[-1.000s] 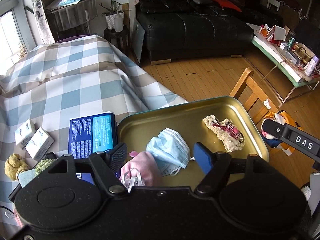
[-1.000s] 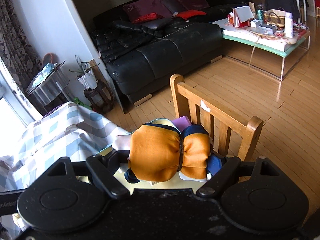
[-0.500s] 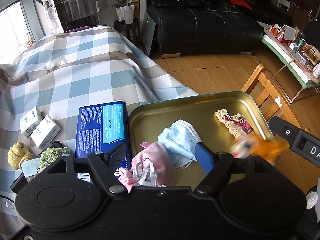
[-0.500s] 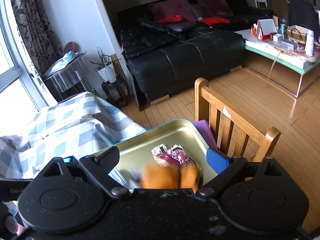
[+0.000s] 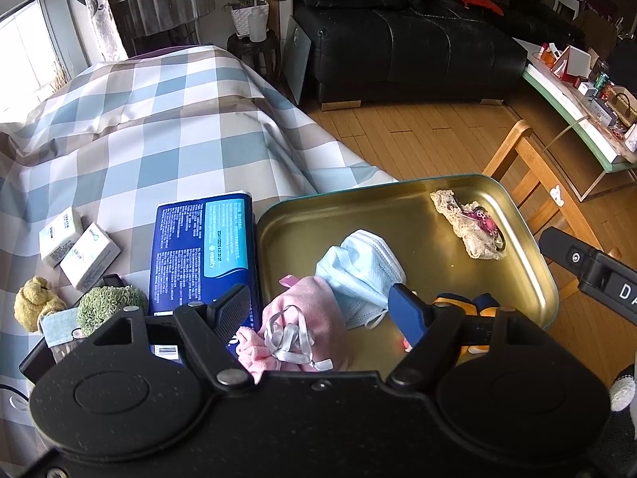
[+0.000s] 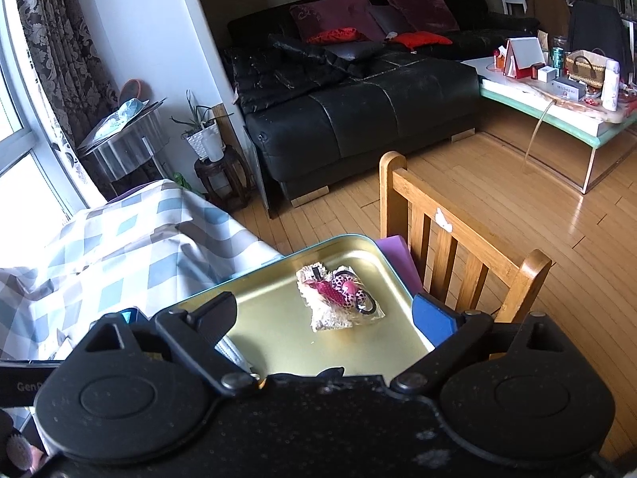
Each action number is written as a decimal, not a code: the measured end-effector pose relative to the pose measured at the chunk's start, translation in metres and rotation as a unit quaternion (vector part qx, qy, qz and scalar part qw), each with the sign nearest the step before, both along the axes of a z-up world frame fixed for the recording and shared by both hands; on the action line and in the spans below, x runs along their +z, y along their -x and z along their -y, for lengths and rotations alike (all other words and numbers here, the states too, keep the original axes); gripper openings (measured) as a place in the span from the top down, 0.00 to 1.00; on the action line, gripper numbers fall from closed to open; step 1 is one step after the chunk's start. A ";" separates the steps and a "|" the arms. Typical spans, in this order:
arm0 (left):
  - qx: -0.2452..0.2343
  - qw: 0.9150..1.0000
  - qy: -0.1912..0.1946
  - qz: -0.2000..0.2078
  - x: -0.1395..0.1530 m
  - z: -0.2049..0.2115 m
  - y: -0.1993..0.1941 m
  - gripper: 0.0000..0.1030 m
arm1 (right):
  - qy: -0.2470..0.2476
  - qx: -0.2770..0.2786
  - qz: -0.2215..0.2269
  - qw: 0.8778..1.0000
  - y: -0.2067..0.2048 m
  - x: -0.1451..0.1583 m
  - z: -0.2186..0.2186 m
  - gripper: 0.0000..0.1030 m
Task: Organize soft objects
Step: 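Withdraw both grippers from the tray toward the remaining items on the bedspread, then grasp the yellow towel roll with the left gripper while the right gripper moves toward the tissue packs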
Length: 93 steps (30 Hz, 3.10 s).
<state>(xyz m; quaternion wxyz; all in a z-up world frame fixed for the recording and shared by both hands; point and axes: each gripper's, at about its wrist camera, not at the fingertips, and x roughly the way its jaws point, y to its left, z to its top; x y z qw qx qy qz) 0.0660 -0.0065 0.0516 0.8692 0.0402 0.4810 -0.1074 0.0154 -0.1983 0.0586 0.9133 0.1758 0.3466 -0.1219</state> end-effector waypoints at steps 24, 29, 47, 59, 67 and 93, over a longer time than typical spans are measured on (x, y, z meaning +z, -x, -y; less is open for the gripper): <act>0.020 1.000 -0.001 -0.008 -0.004 -0.022 0.001 0.30 | 0.008 0.017 -0.018 1.000 -0.005 -0.001 -0.009 0.06; 0.029 1.000 -0.003 -0.007 -0.004 -0.034 0.000 0.30 | 0.011 0.021 -0.020 1.000 -0.005 0.001 -0.013 0.06; 0.090 0.996 -0.020 0.015 0.005 -0.106 -0.009 0.30 | 0.034 0.048 -0.023 0.998 -0.009 0.010 -0.038 0.06; 0.173 0.983 -0.048 0.034 0.008 -0.187 -0.020 0.29 | 0.051 0.081 -0.018 0.995 -0.022 0.023 -0.069 0.04; 0.203 0.977 -0.049 0.034 0.001 -0.223 -0.024 0.29 | 0.077 0.132 -0.016 0.988 -0.034 0.032 -0.110 0.03; 0.237 0.970 -0.036 -0.037 -0.061 -0.293 -0.071 0.25 | 0.086 0.239 -0.059 0.965 -0.045 0.027 -0.223 0.02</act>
